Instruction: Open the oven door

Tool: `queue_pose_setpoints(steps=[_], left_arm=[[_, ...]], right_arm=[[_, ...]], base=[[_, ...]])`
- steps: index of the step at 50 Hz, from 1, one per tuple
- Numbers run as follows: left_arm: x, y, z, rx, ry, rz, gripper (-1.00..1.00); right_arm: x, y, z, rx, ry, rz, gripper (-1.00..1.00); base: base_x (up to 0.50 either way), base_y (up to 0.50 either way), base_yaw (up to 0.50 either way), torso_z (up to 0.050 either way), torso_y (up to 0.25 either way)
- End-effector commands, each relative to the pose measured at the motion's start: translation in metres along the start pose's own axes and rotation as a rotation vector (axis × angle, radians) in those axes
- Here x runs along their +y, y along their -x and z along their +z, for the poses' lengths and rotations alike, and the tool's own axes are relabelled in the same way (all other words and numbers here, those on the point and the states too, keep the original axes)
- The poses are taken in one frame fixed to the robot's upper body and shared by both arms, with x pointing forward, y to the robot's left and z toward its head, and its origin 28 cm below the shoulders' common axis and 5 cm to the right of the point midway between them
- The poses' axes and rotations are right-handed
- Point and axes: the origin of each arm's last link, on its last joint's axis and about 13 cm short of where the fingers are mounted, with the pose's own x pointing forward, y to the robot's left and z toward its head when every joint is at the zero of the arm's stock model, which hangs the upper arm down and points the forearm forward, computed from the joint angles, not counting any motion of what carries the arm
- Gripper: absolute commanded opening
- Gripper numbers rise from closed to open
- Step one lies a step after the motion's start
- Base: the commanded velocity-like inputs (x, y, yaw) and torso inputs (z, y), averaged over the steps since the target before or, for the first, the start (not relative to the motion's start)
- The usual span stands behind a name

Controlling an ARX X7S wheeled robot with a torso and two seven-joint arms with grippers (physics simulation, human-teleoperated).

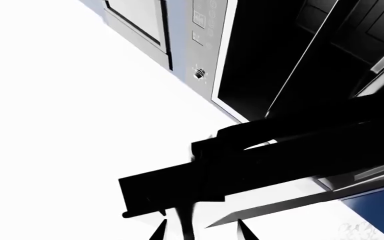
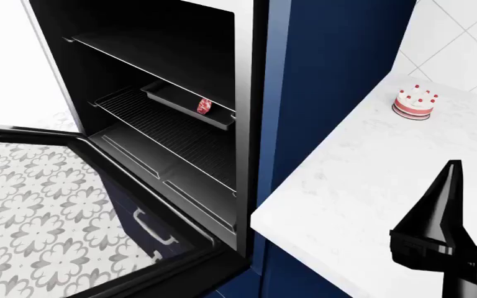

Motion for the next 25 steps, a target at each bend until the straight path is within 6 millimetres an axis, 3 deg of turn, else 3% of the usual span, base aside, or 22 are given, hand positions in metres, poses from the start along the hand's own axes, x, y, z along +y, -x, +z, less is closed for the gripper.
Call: queue_pose_setpoints(steps=[1, 25], left_arm=[[-0.012, 0.013, 0.008, -0.048, 0.069, -0.020, -1.00], [-0.031, 0.042, -0.006, -0.046, 0.169, 0.092, -1.00]], right_arm=[[0.000, 0.001, 0.000, 0.001, 0.001, 0.000, 1.00], [0.000, 0.000, 0.000, 0.000, -0.004, 0.000, 1.00]], base=[[0.00, 0.00, 0.00, 0.000, 0.000], [0.00, -0.01, 0.00, 0.000, 0.001]])
